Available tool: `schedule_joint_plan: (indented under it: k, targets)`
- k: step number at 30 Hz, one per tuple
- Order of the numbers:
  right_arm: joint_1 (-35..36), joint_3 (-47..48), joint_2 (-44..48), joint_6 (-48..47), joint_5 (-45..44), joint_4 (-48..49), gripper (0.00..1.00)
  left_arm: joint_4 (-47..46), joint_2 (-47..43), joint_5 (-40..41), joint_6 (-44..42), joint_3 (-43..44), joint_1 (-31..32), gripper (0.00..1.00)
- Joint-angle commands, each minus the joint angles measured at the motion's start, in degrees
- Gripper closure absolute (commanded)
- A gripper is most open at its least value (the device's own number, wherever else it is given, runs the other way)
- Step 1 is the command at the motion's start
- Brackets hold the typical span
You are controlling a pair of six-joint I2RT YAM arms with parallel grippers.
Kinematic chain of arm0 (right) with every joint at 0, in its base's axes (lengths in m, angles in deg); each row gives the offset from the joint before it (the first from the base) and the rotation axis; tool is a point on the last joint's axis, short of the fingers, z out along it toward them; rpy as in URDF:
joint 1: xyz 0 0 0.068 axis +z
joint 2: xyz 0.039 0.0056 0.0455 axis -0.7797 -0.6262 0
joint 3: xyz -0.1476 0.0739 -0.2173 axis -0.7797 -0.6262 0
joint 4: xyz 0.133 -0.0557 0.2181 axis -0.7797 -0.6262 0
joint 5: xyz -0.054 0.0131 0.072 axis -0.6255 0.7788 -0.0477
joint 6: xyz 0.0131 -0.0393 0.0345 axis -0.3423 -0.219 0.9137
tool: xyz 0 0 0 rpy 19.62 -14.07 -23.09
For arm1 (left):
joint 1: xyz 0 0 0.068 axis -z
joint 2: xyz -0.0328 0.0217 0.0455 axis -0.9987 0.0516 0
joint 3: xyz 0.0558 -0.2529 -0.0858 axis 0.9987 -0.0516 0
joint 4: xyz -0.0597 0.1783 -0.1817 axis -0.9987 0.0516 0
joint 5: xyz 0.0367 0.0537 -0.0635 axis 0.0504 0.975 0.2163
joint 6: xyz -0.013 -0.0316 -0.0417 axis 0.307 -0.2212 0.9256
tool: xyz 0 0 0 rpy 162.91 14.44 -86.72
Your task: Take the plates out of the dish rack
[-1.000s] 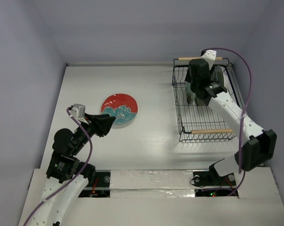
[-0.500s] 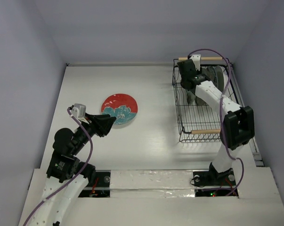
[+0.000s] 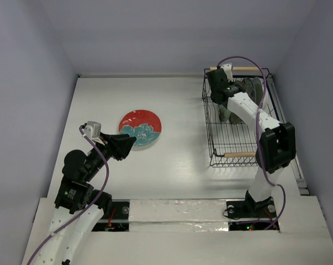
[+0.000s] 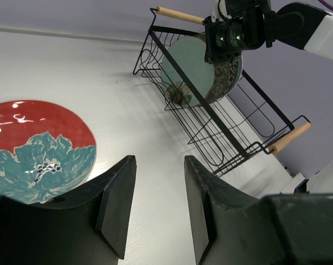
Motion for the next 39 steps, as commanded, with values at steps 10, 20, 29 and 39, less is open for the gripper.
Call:
schedule_joint_plan:
  k: [10, 20, 29, 39]
  targets:
    - [1.8, 9.31, 14.92, -4.11, -7.99, 1.16, 1.0, -3.14, 0.57, -0.53, 0.36, -0.33, -0.3, 0.63]
    - [7.76, 4.75, 29.16, 6.16, 14.43, 10.61, 1.0, -3.31, 0.92, -0.53, 0.36, -0.33, -0.83, 0.62]
    - [18.32, -9.06, 20.05, 25.4, 41.45, 35.07, 1.0, -2.52, 1.01, 0.43, 0.27, -0.07, -1.36, 0.62]
    - [19.37, -12.66, 1.49, 43.78, 50.55, 56.09, 1.0, -2.7, 0.66, 0.0, 0.18, -0.07, -1.36, 0.62]
